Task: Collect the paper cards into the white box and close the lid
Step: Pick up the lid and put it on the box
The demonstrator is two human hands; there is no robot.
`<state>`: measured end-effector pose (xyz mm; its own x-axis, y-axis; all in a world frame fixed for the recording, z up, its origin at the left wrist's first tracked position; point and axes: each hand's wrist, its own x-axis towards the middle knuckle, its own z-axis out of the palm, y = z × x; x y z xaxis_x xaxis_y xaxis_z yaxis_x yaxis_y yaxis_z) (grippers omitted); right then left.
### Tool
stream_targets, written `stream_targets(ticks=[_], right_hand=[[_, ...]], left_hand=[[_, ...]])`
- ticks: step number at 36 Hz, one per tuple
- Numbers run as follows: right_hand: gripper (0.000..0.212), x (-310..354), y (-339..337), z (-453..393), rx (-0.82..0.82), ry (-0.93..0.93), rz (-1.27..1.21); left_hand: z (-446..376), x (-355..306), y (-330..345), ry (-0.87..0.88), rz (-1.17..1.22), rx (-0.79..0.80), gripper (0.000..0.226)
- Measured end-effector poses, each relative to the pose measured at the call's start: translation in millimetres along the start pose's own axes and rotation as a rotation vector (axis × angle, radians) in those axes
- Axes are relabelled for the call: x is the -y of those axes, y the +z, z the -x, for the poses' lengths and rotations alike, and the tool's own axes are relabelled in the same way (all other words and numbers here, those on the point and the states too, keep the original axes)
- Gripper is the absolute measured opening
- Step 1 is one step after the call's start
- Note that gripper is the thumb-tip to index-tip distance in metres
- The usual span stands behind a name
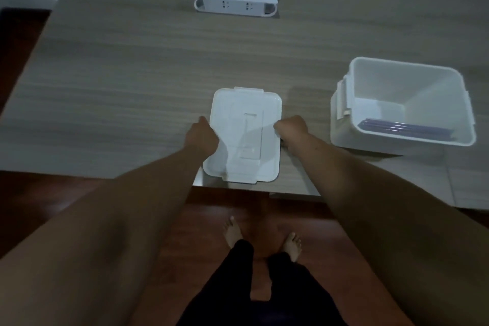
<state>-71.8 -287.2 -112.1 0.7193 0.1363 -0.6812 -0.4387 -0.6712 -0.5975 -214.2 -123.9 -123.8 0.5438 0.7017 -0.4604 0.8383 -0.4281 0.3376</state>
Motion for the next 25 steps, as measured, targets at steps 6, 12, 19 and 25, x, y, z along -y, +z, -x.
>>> stream_targets(ticks=[6,12,19,25], right_hand=[[0.032,6.2,0.2,0.0,-0.017,0.115,-0.143],[0.014,44.2,-18.9,15.9,-0.051,0.029,-0.217],[0.016,92.8,-74.1,36.8,-0.130,-0.113,-0.373],[0.015,118.6,-149.1,47.1,-0.192,-0.172,-0.574]], left_hand=[[-17.1,4.3,-13.4,0.087,0.078,-0.033,0.026],[-34.8,-21.6,-62.3,0.177,0.101,-0.147,0.030],[-21.5,-80.7,-119.1,0.482,0.078,-0.225,0.026],[-2.4,-129.2,-138.8,0.709,0.020,-0.221,0.048]])
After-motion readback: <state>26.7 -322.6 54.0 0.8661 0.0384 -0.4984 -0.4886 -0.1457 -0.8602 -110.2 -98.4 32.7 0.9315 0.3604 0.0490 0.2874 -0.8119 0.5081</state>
